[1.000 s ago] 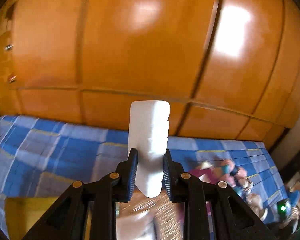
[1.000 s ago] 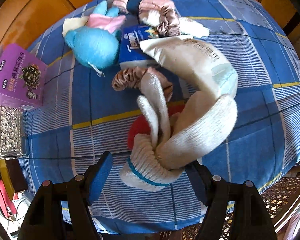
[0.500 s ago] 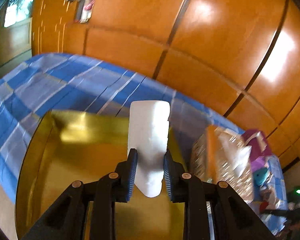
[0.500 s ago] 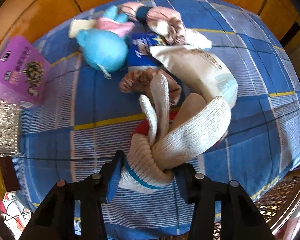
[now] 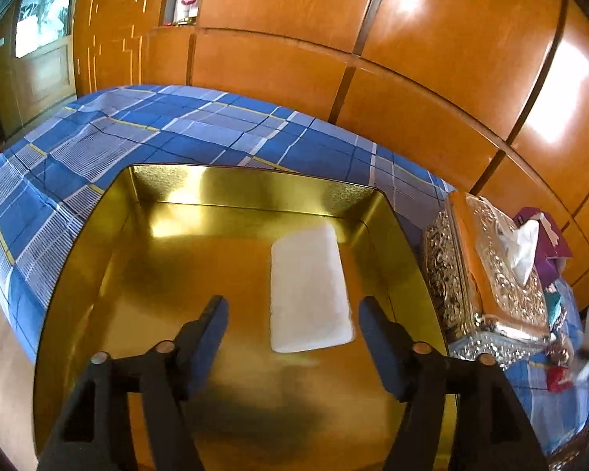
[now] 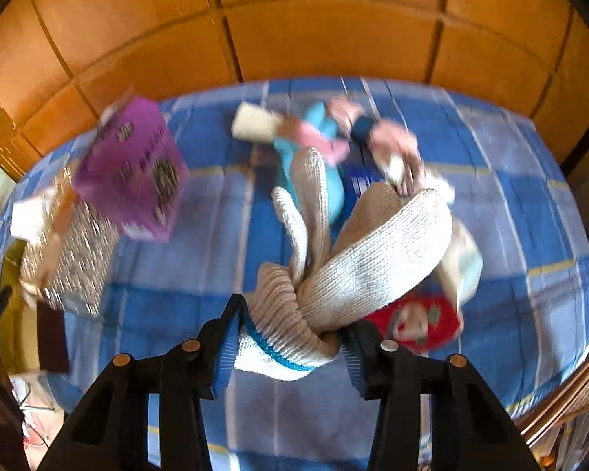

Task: Organize soft objects
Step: 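Carry the white towel into the gold tray and open the left tool, then carry the white knit glove into the gold tray and open the right tool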

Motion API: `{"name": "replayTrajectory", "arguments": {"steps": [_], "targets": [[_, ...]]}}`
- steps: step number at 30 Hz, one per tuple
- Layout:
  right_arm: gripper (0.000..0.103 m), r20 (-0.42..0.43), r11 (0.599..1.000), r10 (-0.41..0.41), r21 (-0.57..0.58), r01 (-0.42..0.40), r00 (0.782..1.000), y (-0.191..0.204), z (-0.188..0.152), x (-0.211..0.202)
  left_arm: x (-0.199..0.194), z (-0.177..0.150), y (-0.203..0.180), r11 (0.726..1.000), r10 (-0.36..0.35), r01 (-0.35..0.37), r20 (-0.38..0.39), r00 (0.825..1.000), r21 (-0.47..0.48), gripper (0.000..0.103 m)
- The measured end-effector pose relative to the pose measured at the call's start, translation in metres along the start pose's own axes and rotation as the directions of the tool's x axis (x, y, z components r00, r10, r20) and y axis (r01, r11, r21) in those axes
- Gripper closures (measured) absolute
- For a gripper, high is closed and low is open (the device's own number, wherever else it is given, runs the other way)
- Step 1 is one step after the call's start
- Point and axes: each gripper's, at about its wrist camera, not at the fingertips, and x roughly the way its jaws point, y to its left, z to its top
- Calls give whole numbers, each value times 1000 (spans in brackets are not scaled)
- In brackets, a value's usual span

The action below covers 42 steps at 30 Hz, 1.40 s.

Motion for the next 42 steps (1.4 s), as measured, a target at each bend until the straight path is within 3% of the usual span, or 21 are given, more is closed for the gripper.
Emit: {"name": "replayTrajectory", "arguments": {"steps": [10,13,16,20,23,26,32,38,42], "targets": [[57,150,1000,7,5,-8,989,34,120,-14,-30,-15,4,998,2,-4,22,1000,57,25],[57,204,998,61,-36,-55,977,68,148,-26,-35,-17,6,999,1,-3,22,1000,52,24],[57,239,980,172,-140,-142,956,115,161,-39,-40,-18,5,999,8,-9,29,1000,54,24],[57,194,902,347,-337,-270,918,188,143,-50,-49,-17,6,997,41,-45,57,998,66,23],[57,108,821,419,-469,-325,902,233,110,-47,-58,-15,9,994,82,-88,89,993,58,18],[57,15,739,456,-564,-369,890,268,71,-35,-69,-13,15,990,125,-132,131,984,47,17],[57,-136,630,470,-641,-439,872,316,12,-15,-87,-9,25,981,182,-191,185,966,35,14],[56,-188,594,393,-695,-405,900,335,-18,10,-95,-7,30,974,218,-228,215,952,20,13],[53,-173,605,345,-710,-360,923,337,-33,17,-96,-7,28,967,237,-252,230,944,34,13]]}}
